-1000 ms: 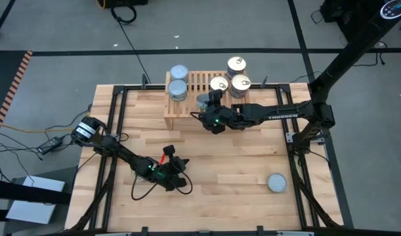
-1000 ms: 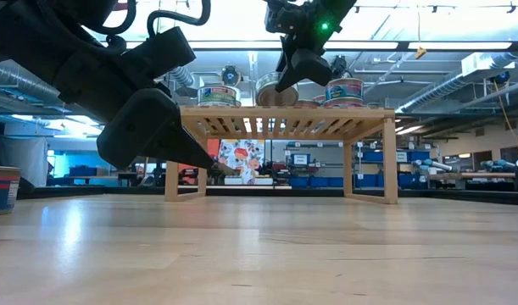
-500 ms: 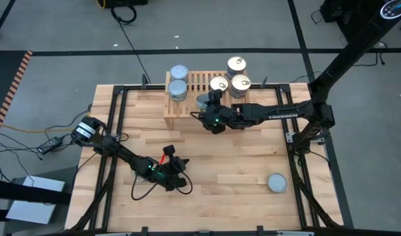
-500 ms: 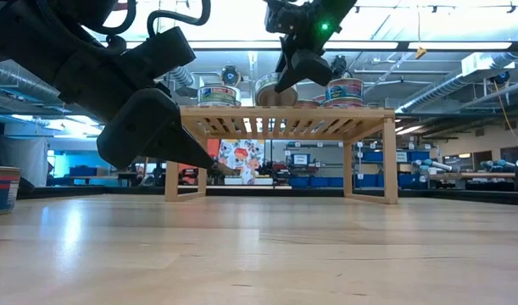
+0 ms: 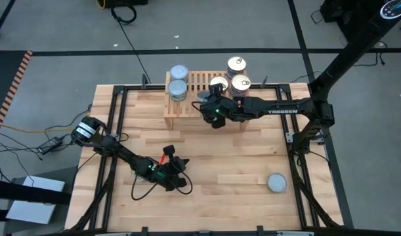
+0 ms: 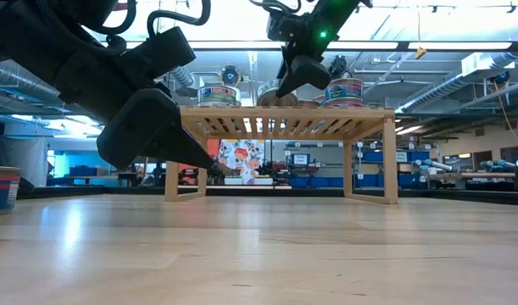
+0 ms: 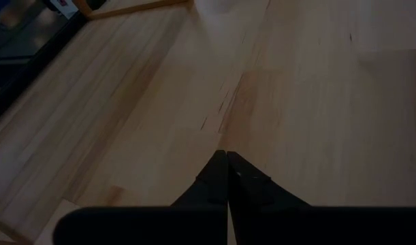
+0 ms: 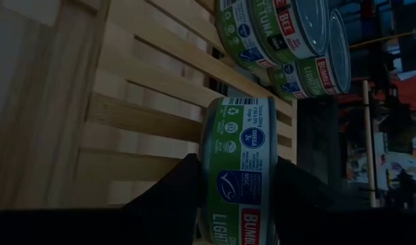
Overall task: Stack canned seafood by type on shelf
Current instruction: Put the green tuna can on the shelf
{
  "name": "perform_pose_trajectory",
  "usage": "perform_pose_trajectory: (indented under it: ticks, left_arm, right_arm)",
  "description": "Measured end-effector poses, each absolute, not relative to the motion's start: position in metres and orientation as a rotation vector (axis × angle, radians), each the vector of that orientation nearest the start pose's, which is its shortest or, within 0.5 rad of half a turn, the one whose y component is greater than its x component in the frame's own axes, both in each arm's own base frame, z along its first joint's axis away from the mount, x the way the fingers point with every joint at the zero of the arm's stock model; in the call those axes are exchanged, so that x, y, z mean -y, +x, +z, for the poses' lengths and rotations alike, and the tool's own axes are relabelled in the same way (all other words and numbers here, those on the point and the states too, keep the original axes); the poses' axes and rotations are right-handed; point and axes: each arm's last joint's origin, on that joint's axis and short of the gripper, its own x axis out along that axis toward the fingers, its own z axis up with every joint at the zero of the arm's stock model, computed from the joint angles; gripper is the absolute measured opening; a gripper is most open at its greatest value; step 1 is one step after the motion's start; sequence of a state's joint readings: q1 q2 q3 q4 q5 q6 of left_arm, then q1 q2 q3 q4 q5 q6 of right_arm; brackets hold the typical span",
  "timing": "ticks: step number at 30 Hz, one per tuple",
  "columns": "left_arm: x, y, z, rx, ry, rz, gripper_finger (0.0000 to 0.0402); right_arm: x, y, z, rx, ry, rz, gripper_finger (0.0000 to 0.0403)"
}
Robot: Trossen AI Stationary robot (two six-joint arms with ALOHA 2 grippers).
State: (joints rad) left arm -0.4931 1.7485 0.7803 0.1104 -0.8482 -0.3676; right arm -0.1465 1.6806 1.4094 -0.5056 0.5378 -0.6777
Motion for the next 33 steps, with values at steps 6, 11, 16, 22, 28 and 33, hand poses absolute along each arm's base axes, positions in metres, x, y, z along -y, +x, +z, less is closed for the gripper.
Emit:
perform_pose_trajectory:
  ticks: [6,11,16,22,28,33]
  left_arm:
    - [0.128,0.285,0.13,-0.596,0.186,0.446,0.0002]
    - [0.129,0.285,0.13,-0.593,0.183,0.445,0.0002]
    - [0.129,0.286,0.13,-0.589,0.179,0.445,0.0002]
    - [0.129,0.286,0.13,-0.589,0.179,0.445,0.0002]
    - [0.129,0.286,0.13,-0.59,0.178,0.442,0.0002]
    - [0.129,0.286,0.13,-0.591,0.178,0.441,0.0002]
  right_arm:
    - [0.075,0.36,0.293,-0.98,-0.76,-0.375,0.0149]
    - [0.077,0.36,0.294,-0.967,-0.766,-0.367,0.0149]
    - [0.08,0.364,0.296,-0.92,-0.776,-0.355,0.0149]
    - [0.086,0.363,0.297,-0.909,-0.75,-0.363,0.0164]
    - [0.088,0.366,0.3,-0.858,-0.736,-0.389,0.0203]
    - [0.087,0.368,0.302,-0.818,-0.726,-0.372,0.0222]
